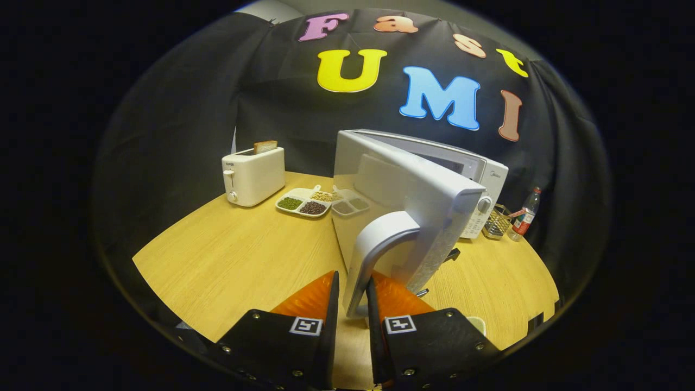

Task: Open the microwave, put the food inside, and close the microwave door.

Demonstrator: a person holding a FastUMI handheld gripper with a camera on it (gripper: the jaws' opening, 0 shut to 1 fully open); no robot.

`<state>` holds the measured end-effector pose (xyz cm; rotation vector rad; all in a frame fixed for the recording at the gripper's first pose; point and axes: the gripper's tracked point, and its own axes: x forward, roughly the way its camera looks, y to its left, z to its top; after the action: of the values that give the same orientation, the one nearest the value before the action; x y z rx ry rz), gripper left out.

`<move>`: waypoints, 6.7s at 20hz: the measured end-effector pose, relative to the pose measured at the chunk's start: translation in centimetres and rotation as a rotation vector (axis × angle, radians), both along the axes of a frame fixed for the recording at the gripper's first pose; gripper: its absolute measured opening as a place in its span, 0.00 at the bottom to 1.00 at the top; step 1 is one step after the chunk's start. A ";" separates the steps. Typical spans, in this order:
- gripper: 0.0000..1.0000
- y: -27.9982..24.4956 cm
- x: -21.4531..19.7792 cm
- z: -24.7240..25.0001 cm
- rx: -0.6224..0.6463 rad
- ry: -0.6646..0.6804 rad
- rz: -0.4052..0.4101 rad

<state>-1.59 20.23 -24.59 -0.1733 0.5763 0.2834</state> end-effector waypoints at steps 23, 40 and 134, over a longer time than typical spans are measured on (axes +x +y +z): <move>0.99 -0.3 -4.6 8.6 0.251 -0.098 0.258; 0.99 -16.7 -3.1 -5.5 0.001 0.181 -0.095; 0.97 -6.3 30.4 1.0 0.657 -0.130 -0.268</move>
<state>28.80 13.94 -23.58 0.5138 0.3481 0.1871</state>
